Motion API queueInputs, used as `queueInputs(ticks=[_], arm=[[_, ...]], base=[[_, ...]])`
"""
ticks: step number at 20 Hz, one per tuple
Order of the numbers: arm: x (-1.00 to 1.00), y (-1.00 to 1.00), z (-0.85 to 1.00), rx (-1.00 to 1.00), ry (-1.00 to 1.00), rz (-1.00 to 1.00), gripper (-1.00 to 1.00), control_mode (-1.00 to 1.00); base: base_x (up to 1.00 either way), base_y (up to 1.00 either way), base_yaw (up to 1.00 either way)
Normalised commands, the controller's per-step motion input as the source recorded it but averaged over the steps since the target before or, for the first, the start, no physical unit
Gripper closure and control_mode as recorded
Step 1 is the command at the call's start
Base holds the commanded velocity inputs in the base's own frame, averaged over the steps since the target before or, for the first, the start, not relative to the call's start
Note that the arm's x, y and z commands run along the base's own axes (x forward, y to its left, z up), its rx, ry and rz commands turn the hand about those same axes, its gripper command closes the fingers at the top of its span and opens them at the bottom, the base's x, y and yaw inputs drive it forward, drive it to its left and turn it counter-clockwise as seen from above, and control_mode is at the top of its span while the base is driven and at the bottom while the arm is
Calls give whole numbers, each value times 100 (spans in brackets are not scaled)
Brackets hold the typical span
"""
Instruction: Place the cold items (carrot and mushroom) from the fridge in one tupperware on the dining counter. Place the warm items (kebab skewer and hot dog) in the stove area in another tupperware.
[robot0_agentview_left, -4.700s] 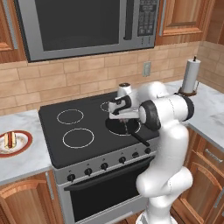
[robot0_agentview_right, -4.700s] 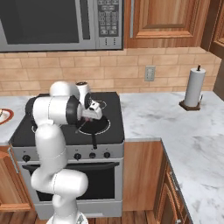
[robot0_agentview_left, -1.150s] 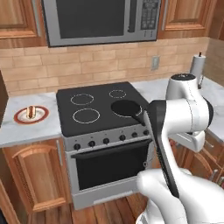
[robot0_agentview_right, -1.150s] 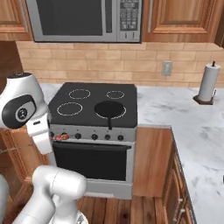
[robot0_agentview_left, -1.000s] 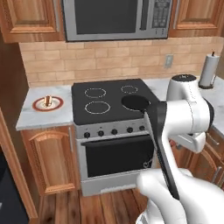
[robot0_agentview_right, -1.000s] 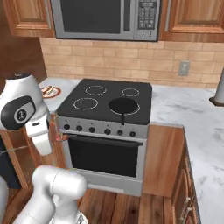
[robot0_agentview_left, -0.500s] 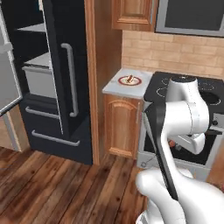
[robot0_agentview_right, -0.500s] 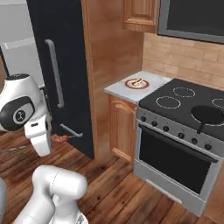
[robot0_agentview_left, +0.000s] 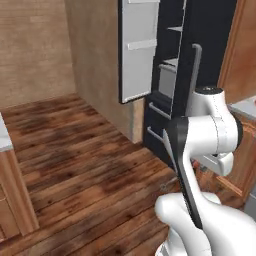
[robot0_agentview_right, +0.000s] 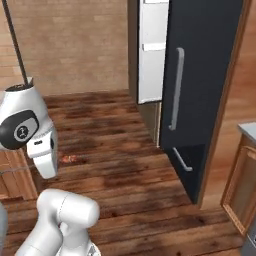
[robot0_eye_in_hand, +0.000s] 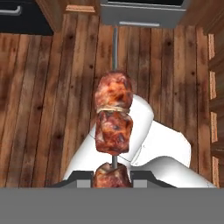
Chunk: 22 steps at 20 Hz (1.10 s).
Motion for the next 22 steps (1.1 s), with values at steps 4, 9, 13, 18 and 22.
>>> queueInputs(ticks=[4,9,13,18,22], arm=[[0,0,0,0,0,0,100,100],[0,0,0,0,0,0,100,100],[0,0,0,0,0,0,100,100],[0,0,0,0,0,0,100,100],[0,0,0,0,0,0,100,100]], base=[[0,15,100],[19,-7,70],[75,5,-27],[73,16,-58],[92,9,-12]])
